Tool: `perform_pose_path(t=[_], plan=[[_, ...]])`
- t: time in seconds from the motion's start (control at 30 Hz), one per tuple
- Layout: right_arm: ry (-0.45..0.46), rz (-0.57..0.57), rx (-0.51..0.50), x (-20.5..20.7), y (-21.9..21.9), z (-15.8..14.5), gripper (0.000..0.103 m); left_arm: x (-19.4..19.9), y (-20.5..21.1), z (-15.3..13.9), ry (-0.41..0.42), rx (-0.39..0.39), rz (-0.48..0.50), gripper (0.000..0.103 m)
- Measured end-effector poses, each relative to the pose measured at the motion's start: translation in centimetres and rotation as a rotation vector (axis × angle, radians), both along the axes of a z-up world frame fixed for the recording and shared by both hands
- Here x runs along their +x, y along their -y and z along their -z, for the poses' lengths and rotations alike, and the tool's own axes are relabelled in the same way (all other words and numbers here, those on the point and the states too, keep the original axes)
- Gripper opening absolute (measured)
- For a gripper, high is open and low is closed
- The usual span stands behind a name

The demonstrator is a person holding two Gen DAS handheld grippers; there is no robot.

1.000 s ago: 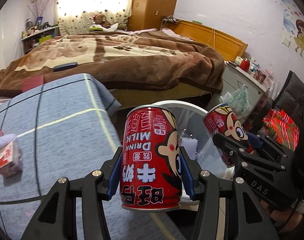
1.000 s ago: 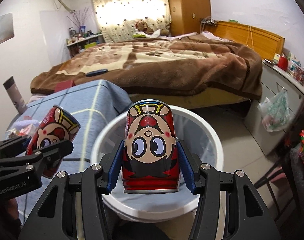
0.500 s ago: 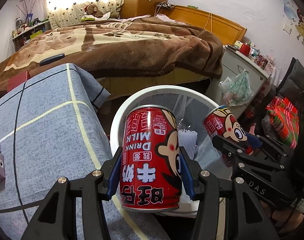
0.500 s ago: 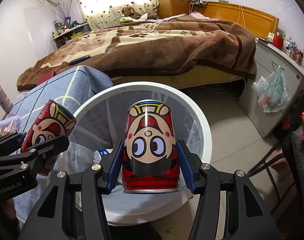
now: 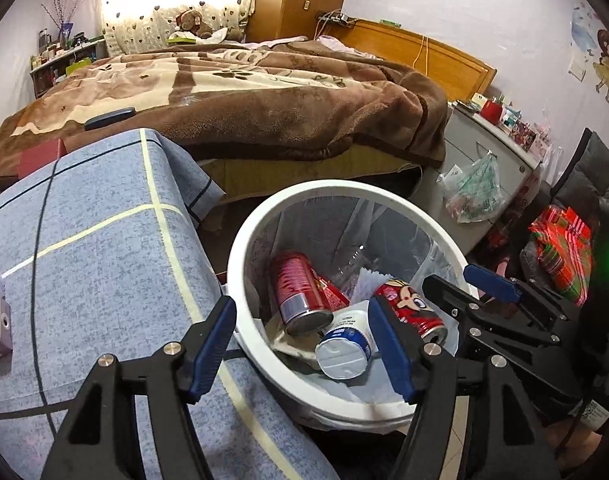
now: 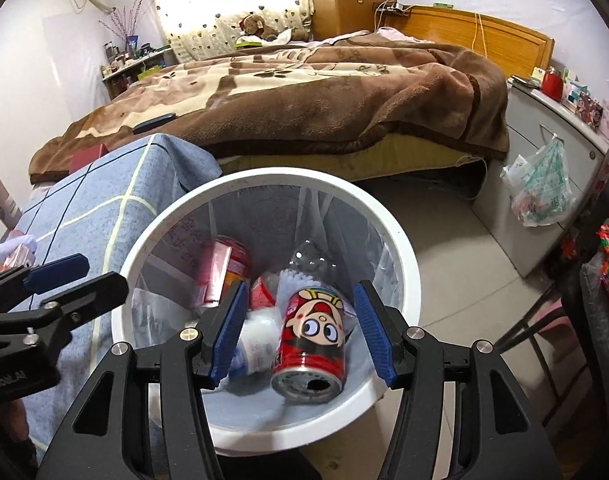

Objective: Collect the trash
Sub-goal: 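Open both tools to drop the two red cans into the bin, then move both open tools back toward the wrapper and strawberry milk carton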

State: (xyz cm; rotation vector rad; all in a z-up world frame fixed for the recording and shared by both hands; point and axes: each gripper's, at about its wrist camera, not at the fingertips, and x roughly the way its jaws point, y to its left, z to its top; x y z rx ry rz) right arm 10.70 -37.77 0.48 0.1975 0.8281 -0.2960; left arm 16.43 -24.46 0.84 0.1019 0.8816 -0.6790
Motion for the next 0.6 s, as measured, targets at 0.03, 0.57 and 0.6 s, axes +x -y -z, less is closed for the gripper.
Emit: perform_pose_path(t=[0.03, 0.57, 0.6], plan=[[0.002, -0.001, 0.003, 0.0, 0.0, 0.0, 0.057, -0.1, -0.2, -0.2, 0.006, 0.0, 0.0, 0.07], [0.067, -0.022, 0.003, -0.6, -2.2, -1.6, 0.057, -1.2, -4.8, -2.0, 0.063, -0.021, -0.075, 0.07], [0.07, -0.025, 0.003, -0.6, -2.4, -1.7, 0.057, -1.3, -5.2, -2.1, 0.069, -0.021, -0.079, 0.07]])
